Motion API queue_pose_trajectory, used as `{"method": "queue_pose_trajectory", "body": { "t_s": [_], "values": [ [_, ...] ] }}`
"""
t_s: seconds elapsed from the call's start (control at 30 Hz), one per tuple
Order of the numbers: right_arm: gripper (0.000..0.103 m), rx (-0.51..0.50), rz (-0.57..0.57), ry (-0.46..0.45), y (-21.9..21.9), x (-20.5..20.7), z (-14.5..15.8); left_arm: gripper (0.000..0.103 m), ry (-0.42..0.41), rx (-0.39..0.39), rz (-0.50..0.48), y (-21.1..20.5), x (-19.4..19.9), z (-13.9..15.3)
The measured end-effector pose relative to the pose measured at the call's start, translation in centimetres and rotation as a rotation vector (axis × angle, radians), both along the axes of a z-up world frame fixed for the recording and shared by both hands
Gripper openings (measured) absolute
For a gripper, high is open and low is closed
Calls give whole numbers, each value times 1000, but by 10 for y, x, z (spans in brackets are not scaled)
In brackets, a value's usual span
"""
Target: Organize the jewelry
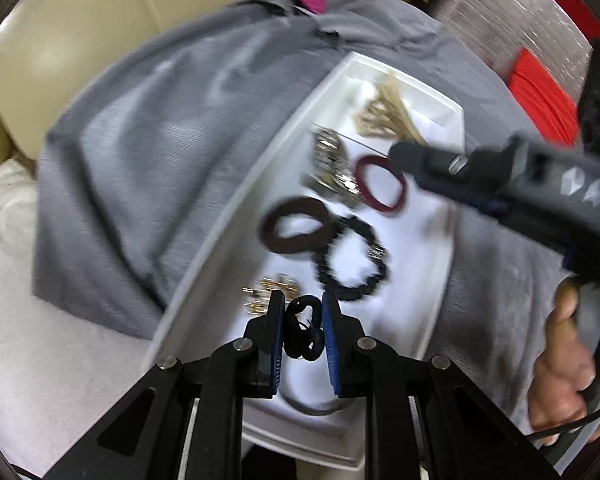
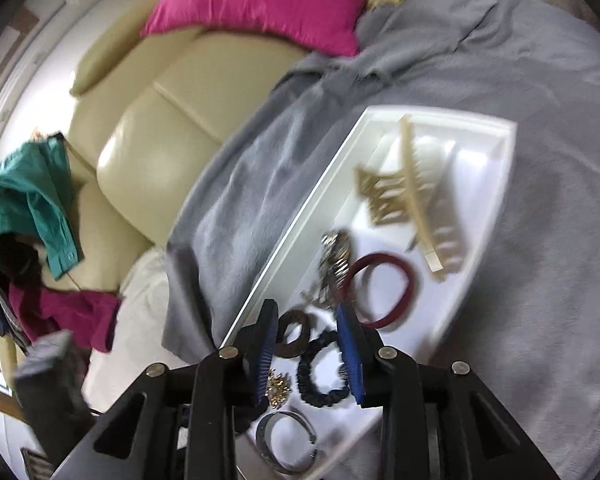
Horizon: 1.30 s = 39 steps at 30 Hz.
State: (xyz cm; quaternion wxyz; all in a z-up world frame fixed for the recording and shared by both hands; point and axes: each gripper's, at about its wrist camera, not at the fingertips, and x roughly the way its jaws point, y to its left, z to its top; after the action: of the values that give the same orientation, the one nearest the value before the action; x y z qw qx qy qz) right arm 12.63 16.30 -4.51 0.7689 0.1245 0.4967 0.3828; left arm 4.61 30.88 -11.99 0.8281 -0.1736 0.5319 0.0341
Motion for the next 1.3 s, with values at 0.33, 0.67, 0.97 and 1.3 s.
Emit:
{"method": "queue_pose_trajectory", "body": {
  "t_s": [0.33, 0.67, 0.97, 1.3],
  "values": [
    [33, 73, -107, 22, -61, 7, -5, 21, 42, -96, -58, -13, 20, -13],
    [33, 85, -126, 20, -92, -7, -16, 36, -40, -186, -80, -3, 18, 1],
    [33, 100, -121, -16, -106, -33, -3, 40, -50, -186, -46, 4, 8, 1],
    [33, -7, 0, -204, -98, -108, 41, 64, -226, 295, 126, 15, -64, 71]
  ]
}}
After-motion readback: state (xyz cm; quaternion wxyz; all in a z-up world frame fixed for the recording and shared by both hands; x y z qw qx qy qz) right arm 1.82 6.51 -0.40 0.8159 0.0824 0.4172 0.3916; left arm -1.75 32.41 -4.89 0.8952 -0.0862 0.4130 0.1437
